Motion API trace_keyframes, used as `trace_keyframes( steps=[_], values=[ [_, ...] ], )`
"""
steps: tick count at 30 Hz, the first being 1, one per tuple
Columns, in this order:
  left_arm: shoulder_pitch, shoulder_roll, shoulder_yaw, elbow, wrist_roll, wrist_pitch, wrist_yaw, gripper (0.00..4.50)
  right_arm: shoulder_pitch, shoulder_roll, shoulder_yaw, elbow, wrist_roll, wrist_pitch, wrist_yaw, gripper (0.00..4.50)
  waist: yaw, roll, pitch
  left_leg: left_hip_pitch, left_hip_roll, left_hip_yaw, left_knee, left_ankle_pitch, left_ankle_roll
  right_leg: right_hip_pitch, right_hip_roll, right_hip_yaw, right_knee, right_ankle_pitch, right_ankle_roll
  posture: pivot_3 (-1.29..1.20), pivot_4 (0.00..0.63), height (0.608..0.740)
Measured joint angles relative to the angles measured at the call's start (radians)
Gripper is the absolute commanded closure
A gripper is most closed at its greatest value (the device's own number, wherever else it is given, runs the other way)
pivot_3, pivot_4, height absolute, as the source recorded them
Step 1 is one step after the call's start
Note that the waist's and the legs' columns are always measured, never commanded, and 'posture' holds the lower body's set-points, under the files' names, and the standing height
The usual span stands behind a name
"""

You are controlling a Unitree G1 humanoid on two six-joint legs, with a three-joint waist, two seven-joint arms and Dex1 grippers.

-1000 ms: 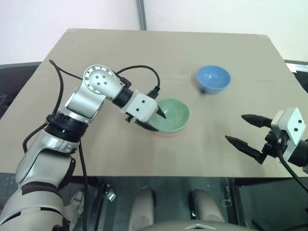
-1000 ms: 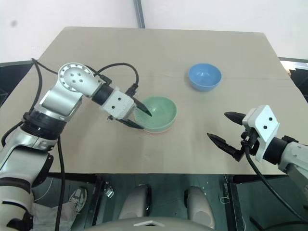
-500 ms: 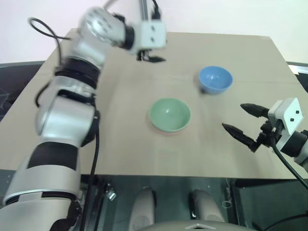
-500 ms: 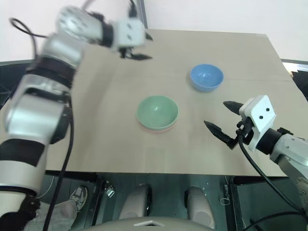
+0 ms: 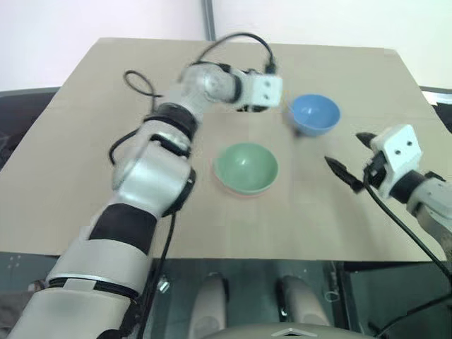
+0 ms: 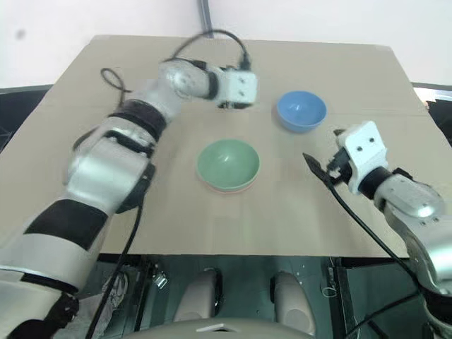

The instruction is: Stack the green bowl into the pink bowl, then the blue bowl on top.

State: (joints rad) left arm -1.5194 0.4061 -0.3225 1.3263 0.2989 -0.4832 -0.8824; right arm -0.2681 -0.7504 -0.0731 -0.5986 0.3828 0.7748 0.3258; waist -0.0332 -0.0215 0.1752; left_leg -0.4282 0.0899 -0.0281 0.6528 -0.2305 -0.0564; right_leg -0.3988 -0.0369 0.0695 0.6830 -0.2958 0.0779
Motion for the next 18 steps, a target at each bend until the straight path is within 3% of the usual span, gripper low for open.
trace_keyframes(
  steps=[2,5,8,10,14,18],
  values=[
    [0.03,0.081,0.117,-0.036,-0.12,0.02,-0.135,1.68,-0.035,-0.002,0.039,0.066,-0.052,-0.016,0.001,0.0,-0.007,0.002,0.0,0.001,0.0,-0.001,-0.001,0.0,0.0,0.0,0.0,-0.001,0.001,0.0,-0.001,0.0,0.15,0.74],
    [0.22,0.184,0.256,-0.241,-0.292,0.019,-0.266,1.68,-0.106,0.001,0.116,0.195,-0.107,-0.086,0.062,0.0,-0.009,0.006,0.0,0.0,0.0,0.0,-0.002,0.003,-0.004,0.0,0.0,-0.001,-0.001,0.0,-0.001,0.0,0.15,0.74],
    [0.53,0.312,0.309,-0.63,-0.489,0.364,-0.445,1.68,-0.199,0.014,0.172,0.362,-0.153,-0.174,0.137,0.0,-0.022,0.005,0.001,-0.002,0.001,-0.001,-0.001,0.003,-0.005,0.0,0.0,-0.002,-0.002,0.0,-0.001,0.0,0.15,0.74],
    [0.74,0.379,0.379,-0.971,-0.647,0.68,-0.423,1.68,-0.282,0.04,0.205,0.517,-0.191,-0.248,0.197,0.0,-0.02,0.004,0.002,-0.004,0.001,-0.004,0.001,0.003,-0.006,0.0,-0.001,-0.005,-0.002,0.0,-0.001,0.0,0.15,0.74],
    [0.964,0.43,0.569,-1.41,-0.912,0.95,-0.333,1.68,-0.415,0.108,0.268,0.718,-0.245,-0.368,0.282,0.0,-0.011,0.004,0.002,-0.001,0.001,-0.004,0.001,0.003,-0.006,0.001,-0.001,-0.004,0.001,0.0,-0.001,0.0,0.15,0.74],
    [1.13,0.504,0.707,-1.585,-1.129,1.154,-0.337,1.68,-0.489,0.148,0.295,0.861,-0.278,-0.446,0.366,0.0,-0.006,0.005,0.003,0.001,0.001,-0.005,0.001,0.002,-0.003,0.001,-0.001,-0.005,0.007,0.0,-0.001,0.0,0.15,0.74]
  ],
)
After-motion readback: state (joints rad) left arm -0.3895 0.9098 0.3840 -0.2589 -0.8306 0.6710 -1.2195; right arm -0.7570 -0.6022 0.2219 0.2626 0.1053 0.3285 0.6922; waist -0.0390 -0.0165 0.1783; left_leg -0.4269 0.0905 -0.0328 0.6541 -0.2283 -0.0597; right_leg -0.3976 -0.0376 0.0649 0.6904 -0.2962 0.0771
